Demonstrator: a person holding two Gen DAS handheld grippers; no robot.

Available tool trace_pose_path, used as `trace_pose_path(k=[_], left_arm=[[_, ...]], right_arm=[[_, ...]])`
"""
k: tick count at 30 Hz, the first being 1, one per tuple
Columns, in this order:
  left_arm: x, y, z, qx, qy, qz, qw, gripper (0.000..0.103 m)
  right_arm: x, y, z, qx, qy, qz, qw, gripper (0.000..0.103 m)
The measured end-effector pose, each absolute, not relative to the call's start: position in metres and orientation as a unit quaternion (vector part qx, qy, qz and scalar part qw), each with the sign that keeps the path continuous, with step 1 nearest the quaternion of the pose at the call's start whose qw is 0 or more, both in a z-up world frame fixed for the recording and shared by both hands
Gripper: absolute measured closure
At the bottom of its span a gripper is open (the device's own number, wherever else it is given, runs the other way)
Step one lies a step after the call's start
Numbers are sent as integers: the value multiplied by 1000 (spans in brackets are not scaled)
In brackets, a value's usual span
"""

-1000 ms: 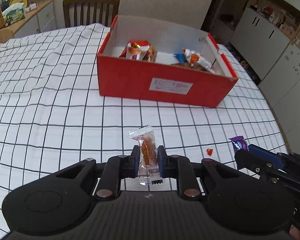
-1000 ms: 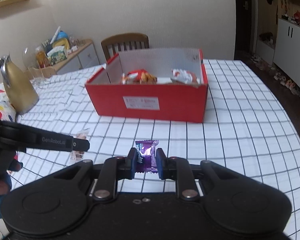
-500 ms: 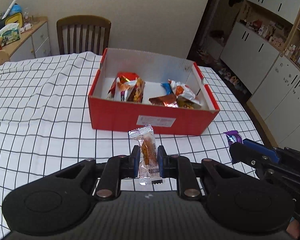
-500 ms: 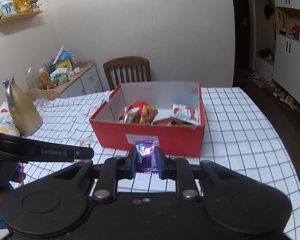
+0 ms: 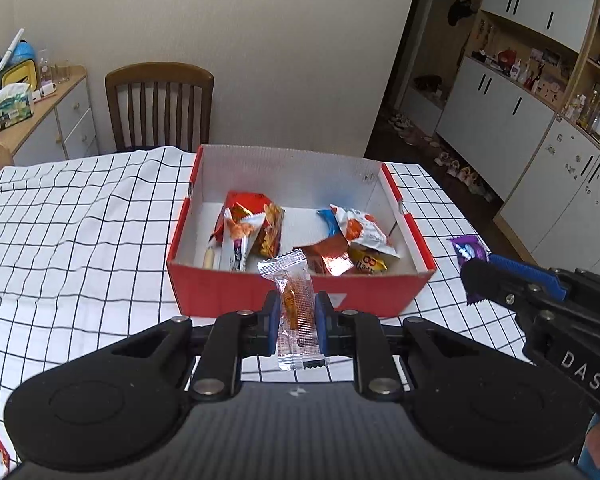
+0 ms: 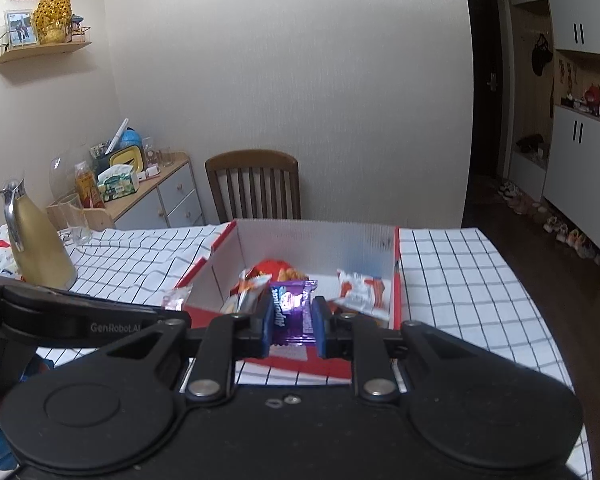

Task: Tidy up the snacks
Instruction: 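Carry the purple candy and orange-filled wrapper over the red box with both tools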

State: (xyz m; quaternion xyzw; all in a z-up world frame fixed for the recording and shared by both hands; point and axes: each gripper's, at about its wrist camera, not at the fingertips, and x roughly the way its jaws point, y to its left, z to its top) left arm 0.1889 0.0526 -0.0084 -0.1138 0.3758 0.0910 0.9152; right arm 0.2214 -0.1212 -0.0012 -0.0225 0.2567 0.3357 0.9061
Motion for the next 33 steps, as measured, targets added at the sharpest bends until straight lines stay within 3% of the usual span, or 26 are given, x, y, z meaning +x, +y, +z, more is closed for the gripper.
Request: trace_pose_path(k=[17,33], left_arm=[[246,76,-15,-88,388,106,911,85],[308,98,-53,-93,437,106,888,85]], right_arm=[[277,-95,-6,-36,270,344,899,84],[345,-65,-37,-23,336,350,874,84]])
